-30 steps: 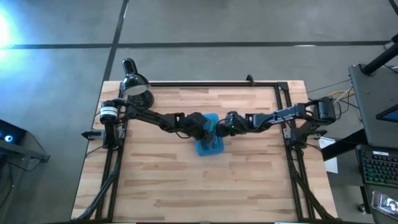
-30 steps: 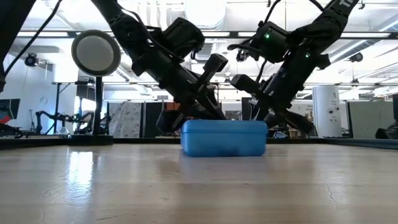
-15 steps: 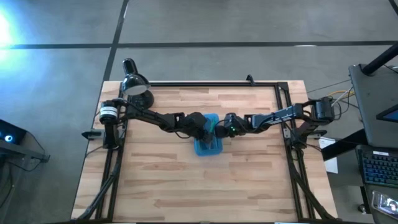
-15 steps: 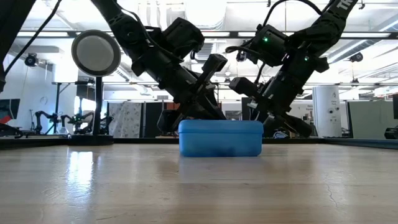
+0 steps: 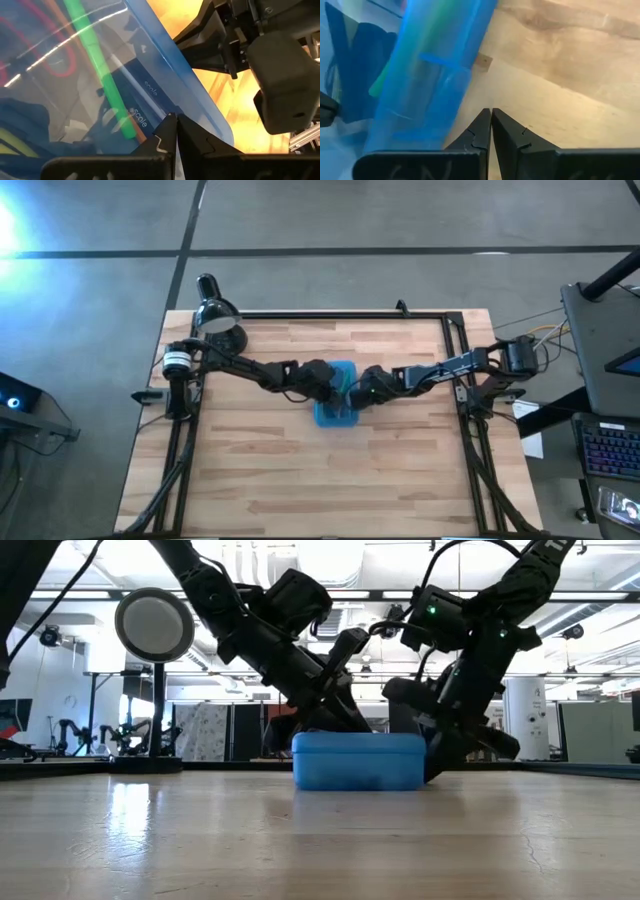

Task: Pick & place school supplies into a supply box
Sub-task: Close the supply box

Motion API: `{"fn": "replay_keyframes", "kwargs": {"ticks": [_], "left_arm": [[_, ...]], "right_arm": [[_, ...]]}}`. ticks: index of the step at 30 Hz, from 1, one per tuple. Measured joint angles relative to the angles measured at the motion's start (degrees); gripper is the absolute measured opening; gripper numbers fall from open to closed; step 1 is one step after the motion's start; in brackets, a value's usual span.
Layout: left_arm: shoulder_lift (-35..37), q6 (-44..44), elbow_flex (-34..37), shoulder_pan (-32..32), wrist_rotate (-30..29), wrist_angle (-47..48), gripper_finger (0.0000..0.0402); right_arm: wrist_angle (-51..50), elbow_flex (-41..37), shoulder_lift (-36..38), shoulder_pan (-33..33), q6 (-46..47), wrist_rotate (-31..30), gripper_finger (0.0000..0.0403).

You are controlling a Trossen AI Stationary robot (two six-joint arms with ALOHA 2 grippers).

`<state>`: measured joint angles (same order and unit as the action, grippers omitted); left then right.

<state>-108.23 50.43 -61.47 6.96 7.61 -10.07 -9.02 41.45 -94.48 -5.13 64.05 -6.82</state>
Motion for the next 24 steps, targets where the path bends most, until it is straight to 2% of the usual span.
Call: {"fn": "replay_keyframes", "kwargs": {"ticks": [5,9,11,17,24], "left_arm": [[0.8,0.0,-1.3,0.1,-0.4,2.1,0.0],[2.2,-2.3,-2.4,0.1,-0.7,4.0,0.0],[2.6,-3.6,-2.8,0.1,-1.8,5.1,0.0],[3.1,-3.9,-3.0,0.2,-2.4,7.6,0.0],[6.6,-4.3,-3.0,0.1,-4.4,11.9,0.0]], "right_arm": [[-2.9,-0.2,2.0,-0.1,-0.9,-5.5,0.0013],[-6.4,-0.2,6.9,-0.2,-1.3,-10.9,0.0013],[-6.2,-0.3,9.8,-0.3,-2.6,-11.6,0.0013],[-0.2,-0.2,14.4,-0.6,-7.3,-8.5,0.0013],[6.5,0.5,7.8,-0.7,-8.8,-2.1,0.0013]]}}
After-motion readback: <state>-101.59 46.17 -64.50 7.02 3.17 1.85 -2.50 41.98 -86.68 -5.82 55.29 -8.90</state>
